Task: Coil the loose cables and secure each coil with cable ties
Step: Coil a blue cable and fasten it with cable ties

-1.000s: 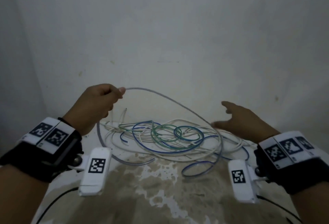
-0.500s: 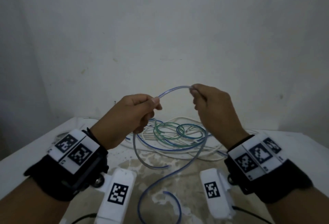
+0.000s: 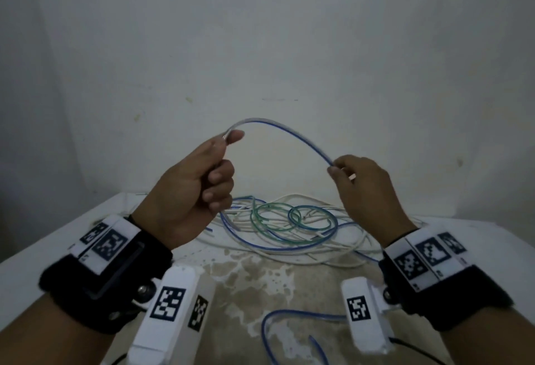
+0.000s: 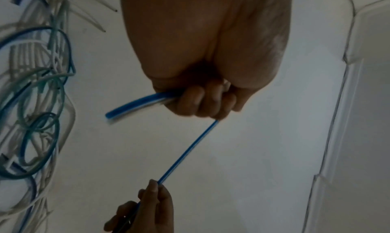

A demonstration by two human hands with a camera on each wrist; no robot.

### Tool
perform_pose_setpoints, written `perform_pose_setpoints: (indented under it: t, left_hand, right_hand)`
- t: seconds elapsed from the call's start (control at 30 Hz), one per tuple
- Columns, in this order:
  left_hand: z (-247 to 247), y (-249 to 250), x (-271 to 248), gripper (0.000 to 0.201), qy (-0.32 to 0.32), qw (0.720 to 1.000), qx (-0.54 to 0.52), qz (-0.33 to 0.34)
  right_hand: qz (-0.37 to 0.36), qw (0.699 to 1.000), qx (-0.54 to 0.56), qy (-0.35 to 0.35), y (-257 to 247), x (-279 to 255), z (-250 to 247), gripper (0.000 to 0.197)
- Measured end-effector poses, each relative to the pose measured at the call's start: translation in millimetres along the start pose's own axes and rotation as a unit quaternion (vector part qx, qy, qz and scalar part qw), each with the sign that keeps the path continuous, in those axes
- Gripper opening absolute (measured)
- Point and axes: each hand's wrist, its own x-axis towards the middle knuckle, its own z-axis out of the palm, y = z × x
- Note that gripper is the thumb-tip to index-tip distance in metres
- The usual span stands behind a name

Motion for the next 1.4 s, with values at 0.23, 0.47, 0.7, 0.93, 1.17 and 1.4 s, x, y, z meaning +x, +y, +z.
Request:
perform_pose_setpoints:
  t: [0.23, 0.47, 0.7, 0.93, 1.17, 1.4]
  left_hand:
    - [-8, 0, 10, 0.018, 0.071, 0.995, -0.062, 0.025]
    - [-2, -10, 10, 0.022, 0.067, 0.994, -0.087, 0.016]
    - [20, -24, 5, 0.018, 0.020, 0.998, -0.065, 0.006]
    - [27, -34, -2, 0.018, 0.005, 0.983, 0.181, 0.042]
    - [34, -66, -15, 0.035, 0.044, 0.958, 0.251, -0.131]
    - [42, -81, -24, 0.028, -0.085, 0.970, 0.106, -0.199]
  right_hand:
    - [-0.059, 0.993, 0.026, -0.101, -13, -16, 13, 0.031]
    - [-0.109, 0.985, 0.045, -0.126, -33, -30, 19, 0.028]
    - [-0.103, 0.978, 0.047, -0.177, -55, -46, 25, 0.030]
    - [-0.060, 0.987, 0.083, -0.122, -42, -50, 35, 0.012]
    - [-0.076, 0.988, 0.121, -0.056, -39, -45, 30, 0.020]
    - [0.019, 0.979, 0.189, -0.074, -35, -41, 27, 0.007]
